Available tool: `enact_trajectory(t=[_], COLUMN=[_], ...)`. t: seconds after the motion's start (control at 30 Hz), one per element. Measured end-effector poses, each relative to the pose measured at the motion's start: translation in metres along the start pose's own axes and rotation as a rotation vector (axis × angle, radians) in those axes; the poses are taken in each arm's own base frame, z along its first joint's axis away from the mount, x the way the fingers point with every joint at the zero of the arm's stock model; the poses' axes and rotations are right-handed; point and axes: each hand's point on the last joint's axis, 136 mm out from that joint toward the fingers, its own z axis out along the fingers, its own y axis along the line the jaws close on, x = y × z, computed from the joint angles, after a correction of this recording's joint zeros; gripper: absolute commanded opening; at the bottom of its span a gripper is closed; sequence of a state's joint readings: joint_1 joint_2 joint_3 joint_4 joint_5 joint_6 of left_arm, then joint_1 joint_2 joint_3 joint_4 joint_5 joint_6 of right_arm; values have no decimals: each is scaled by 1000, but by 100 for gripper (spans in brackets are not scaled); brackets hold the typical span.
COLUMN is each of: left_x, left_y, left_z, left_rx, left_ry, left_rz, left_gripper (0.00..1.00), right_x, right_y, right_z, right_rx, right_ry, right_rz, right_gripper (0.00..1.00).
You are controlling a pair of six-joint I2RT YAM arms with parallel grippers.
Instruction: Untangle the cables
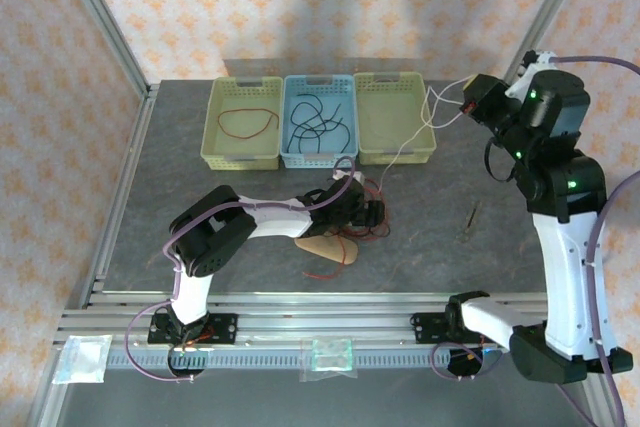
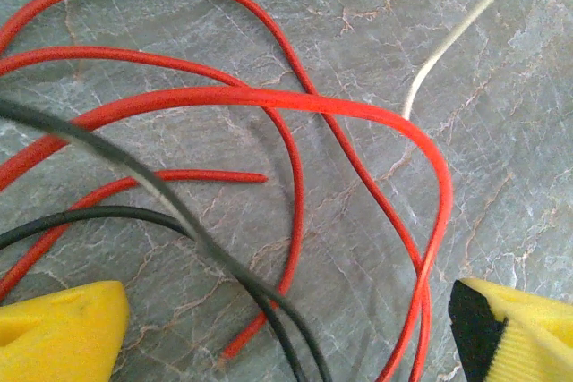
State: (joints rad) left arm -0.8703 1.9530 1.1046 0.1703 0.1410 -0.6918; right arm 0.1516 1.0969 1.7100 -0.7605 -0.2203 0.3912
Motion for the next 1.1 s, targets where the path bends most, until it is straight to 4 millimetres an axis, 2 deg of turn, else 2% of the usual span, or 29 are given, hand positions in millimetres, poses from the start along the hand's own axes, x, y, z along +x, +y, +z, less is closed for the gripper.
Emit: enact_trajectory(t=[0.47, 0.63, 0.73, 0.8, 0.9, 1.03, 1.1], left_x=[0, -1, -2, -9, -34, -77, -93], left_y=[1, 0, -5, -13, -38, -74, -84], left_z=[3, 2, 0, -5, -21, -63, -85], left_rx=[-4, -1, 4, 18, 67, 154, 187], left_ry=[-1, 1, 15, 15, -26, -125, -169], left_rz=[0, 0, 0, 2, 8, 13, 8], left_gripper=[93, 93, 94, 94, 94, 94, 94], right_x=[-47, -48, -37, -27, -11, 9, 16], right_y=[12, 10, 2, -5, -17, -28, -31], right_z=[-36, -37, -26, -17, 0, 20, 27], right_rx=[14, 28, 48, 65, 88, 99, 101], right_ry=[-166, -177, -146, -120, -77, -29, -15], right_rz=[-49, -52, -52, -50, -45, -33, -29], right_gripper=[0, 0, 0, 0, 0, 0, 0])
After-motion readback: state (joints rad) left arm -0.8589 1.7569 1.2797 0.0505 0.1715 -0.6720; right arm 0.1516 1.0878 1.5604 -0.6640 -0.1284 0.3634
